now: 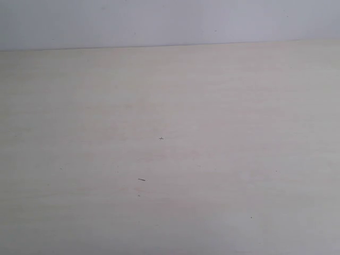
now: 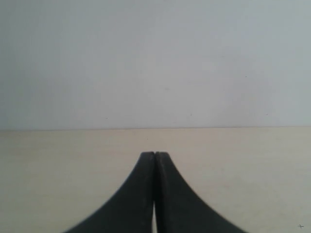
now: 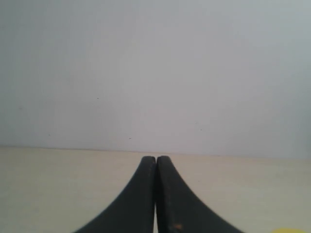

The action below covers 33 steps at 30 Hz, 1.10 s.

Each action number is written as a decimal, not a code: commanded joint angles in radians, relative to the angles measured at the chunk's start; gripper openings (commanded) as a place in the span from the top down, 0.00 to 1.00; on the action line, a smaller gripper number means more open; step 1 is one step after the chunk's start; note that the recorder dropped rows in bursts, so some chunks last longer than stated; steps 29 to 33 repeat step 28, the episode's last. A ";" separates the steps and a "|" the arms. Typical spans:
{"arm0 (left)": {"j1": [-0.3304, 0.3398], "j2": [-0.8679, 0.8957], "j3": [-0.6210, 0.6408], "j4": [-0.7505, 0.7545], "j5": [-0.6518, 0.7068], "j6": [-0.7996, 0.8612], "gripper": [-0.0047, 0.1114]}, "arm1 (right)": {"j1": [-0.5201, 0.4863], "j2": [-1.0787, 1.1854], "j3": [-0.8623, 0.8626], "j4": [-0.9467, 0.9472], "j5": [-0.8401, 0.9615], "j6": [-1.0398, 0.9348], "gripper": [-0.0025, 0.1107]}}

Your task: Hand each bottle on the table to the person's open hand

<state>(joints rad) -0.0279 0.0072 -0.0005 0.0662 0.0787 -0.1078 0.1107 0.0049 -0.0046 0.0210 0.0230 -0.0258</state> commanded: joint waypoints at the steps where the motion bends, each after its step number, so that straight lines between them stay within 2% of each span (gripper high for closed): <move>1: 0.002 -0.007 0.000 0.002 -0.003 -0.004 0.96 | -0.006 -0.005 0.005 -0.009 0.000 0.003 0.98; 33: 0.002 -0.007 0.000 0.002 -0.003 -0.004 0.96 | -0.006 -0.005 0.005 0.005 0.000 0.003 0.98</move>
